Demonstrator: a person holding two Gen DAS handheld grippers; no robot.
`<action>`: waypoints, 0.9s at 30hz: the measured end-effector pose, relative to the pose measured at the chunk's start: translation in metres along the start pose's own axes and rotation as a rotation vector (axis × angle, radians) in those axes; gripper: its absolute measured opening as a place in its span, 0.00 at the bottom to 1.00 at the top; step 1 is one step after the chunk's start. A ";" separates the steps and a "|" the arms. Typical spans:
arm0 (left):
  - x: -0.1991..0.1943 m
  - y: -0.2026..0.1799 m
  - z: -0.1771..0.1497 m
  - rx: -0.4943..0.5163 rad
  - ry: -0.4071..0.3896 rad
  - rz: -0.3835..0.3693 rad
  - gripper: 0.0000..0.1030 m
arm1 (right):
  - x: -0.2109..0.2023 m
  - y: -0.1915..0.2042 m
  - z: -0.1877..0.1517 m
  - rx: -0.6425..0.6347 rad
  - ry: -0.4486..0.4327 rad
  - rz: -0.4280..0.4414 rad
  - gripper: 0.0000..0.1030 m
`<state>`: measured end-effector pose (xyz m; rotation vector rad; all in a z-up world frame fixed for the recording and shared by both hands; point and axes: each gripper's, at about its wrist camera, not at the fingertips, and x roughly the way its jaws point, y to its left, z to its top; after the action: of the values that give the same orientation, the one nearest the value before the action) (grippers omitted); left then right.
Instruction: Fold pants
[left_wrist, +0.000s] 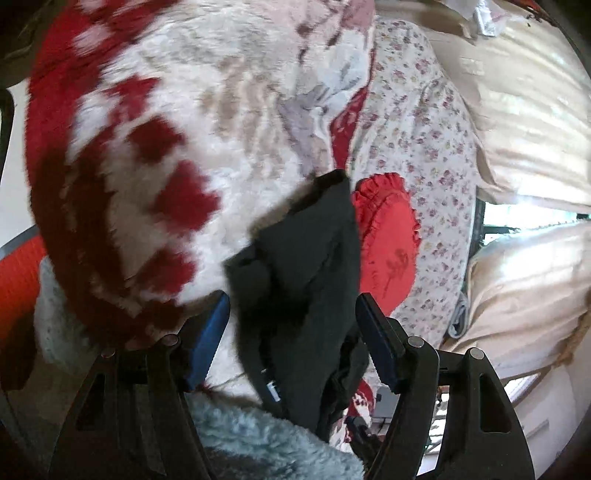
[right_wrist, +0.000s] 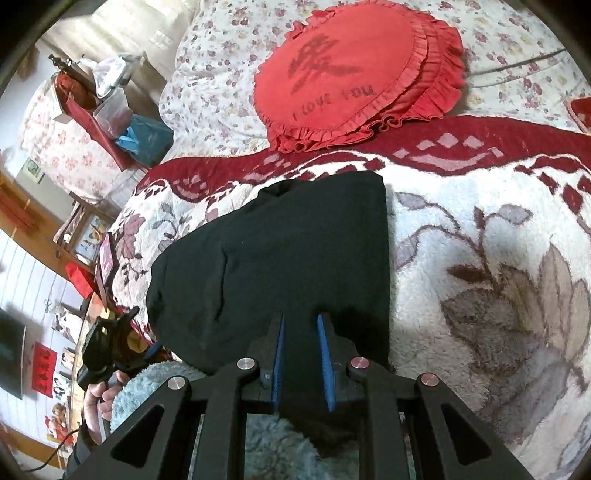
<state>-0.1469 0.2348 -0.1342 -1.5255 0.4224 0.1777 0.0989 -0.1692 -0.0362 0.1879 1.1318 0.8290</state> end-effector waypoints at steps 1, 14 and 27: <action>0.002 -0.003 0.001 0.009 0.003 -0.024 0.68 | 0.000 0.000 -0.001 0.000 0.002 -0.001 0.15; 0.005 0.003 0.005 0.002 -0.008 -0.069 0.68 | 0.001 -0.003 -0.002 0.016 0.014 0.009 0.15; 0.009 -0.002 0.003 0.022 -0.020 -0.004 0.66 | 0.001 -0.005 0.000 0.035 0.020 0.017 0.16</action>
<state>-0.1379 0.2368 -0.1360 -1.5016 0.4035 0.1845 0.1014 -0.1718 -0.0400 0.2187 1.1656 0.8282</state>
